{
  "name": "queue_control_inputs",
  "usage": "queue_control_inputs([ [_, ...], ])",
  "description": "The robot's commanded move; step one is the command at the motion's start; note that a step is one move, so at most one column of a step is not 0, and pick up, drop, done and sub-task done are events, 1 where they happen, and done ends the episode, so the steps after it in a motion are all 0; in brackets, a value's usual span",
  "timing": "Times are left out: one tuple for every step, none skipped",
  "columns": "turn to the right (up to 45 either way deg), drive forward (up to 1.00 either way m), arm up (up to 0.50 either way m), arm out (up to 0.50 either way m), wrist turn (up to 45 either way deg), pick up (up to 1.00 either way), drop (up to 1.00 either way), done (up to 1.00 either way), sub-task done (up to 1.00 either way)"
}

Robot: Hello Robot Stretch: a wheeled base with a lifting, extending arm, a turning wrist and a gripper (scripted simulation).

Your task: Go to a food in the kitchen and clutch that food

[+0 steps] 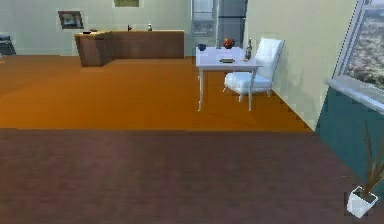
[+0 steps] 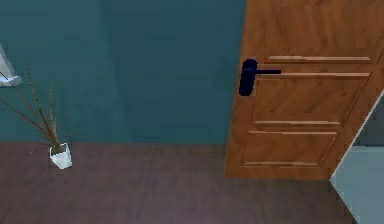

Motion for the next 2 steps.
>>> queue_control_inputs([
  [-9.0, 0.00, 0.00, 0.00, 0.0, 0.00, 0.00, 0.00, 0.00],
  [0.0, 1.00, 0.00, 0.00, 0.0, 0.00, 0.00, 0.00, 0.00],
])
